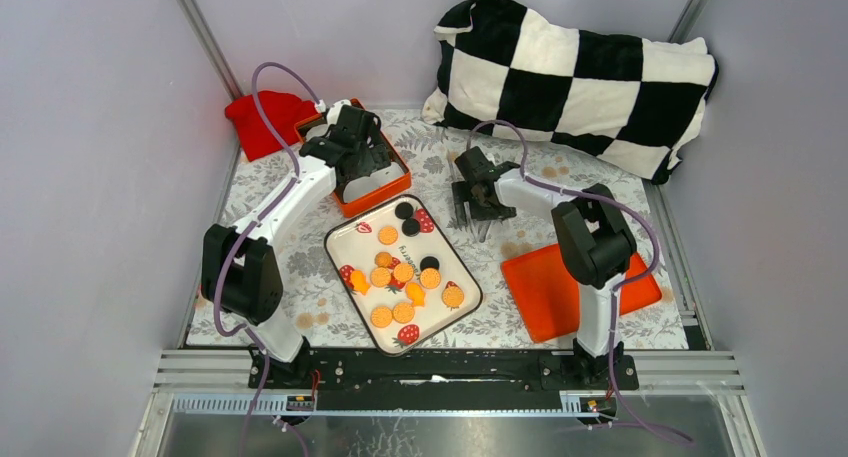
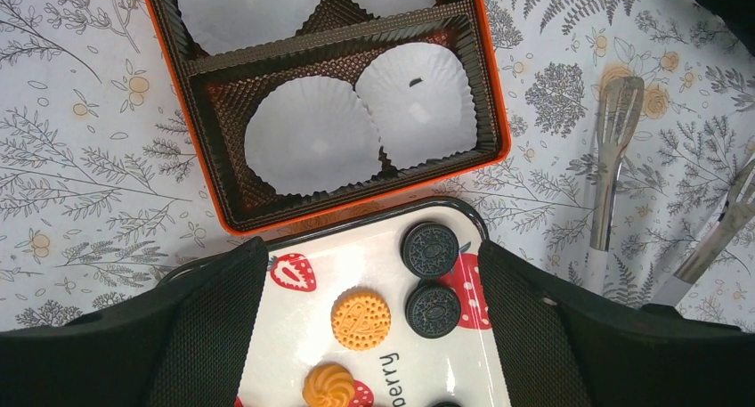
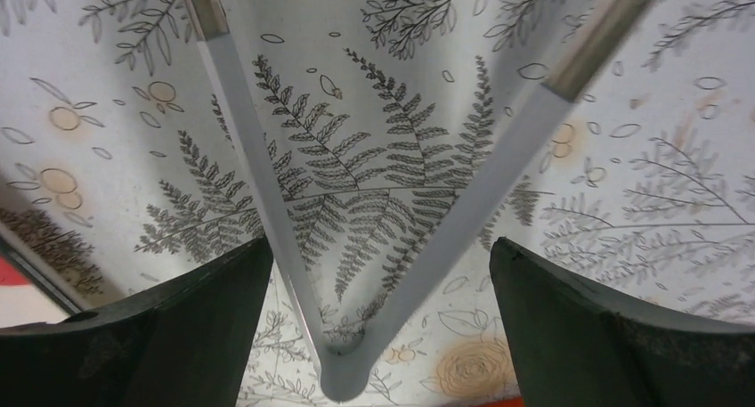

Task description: Pack the cookies

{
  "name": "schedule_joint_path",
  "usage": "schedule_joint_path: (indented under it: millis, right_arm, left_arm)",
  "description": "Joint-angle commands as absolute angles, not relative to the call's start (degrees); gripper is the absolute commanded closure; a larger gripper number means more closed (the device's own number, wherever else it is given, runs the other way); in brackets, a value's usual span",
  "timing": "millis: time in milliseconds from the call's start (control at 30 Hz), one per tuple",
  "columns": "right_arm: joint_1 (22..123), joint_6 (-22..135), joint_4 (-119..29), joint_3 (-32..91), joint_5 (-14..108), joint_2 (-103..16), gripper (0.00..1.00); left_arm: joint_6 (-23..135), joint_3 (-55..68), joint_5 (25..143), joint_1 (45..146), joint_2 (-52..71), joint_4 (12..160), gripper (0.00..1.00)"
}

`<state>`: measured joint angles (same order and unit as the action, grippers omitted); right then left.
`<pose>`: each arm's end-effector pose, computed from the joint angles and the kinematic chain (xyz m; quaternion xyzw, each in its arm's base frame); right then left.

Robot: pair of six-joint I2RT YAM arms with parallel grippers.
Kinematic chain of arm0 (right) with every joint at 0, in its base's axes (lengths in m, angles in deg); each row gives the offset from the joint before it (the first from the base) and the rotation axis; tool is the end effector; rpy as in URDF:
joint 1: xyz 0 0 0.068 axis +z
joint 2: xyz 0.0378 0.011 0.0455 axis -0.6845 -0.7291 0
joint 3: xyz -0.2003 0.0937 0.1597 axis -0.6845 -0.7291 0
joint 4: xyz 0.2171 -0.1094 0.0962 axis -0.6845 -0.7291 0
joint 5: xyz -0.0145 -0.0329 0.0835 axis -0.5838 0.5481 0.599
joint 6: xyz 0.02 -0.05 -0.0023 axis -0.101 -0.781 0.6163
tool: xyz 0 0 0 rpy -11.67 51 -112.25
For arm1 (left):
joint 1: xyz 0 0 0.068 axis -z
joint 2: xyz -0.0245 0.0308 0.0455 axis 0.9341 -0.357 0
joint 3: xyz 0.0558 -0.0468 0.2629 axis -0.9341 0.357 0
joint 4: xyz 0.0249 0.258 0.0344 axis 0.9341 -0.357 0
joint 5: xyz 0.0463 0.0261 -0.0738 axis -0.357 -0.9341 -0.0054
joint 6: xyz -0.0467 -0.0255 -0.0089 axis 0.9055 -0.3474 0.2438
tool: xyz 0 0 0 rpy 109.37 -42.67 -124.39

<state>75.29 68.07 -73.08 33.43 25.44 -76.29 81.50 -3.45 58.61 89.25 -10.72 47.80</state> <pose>0.3532 0.2112 0.1710 -0.0870 0.9608 -0.0095 0.2629 0.3494 -0.1171 0.2970 -0.1862 0.9091 -0.0409 0.3703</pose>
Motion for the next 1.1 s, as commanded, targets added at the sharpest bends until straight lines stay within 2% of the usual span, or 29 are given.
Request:
schedule_joint_path:
  millis: [0,400,767,833,967,1067]
  right_arm:
    - [75.68,68.65,-71.39,34.32,26.41,-79.3,0.0]
    - [71.52,71.59,-74.86,46.79,25.25,-88.78,0.0]
    - [71.36,71.66,-77.95,49.5,23.92,-94.58,0.01]
    - [71.32,71.14,-78.39,48.82,23.53,-94.27,0.12]
    - [71.36,70.16,-77.61,44.67,22.97,-90.86,0.41]
    - [71.41,69.59,-76.89,41.45,22.49,-87.38,0.55]
  left_arm:
    - [81.48,-2.91,58.53,89.12,-11.06,50.24,0.08]
    - [81.35,-2.6,58.8,89.12,-11.39,50.48,0.08]
    - [81.53,-2.23,59.57,89.08,-12.42,50.97,0.08]
    - [81.4,-2.1,59.21,89.11,-12.53,50.97,0.08]
    - [81.61,-1.9,58.94,89.12,-12.89,51.15,0.08]
    - [82.11,-1.51,59.38,89.12,-13.79,51.28,0.09]
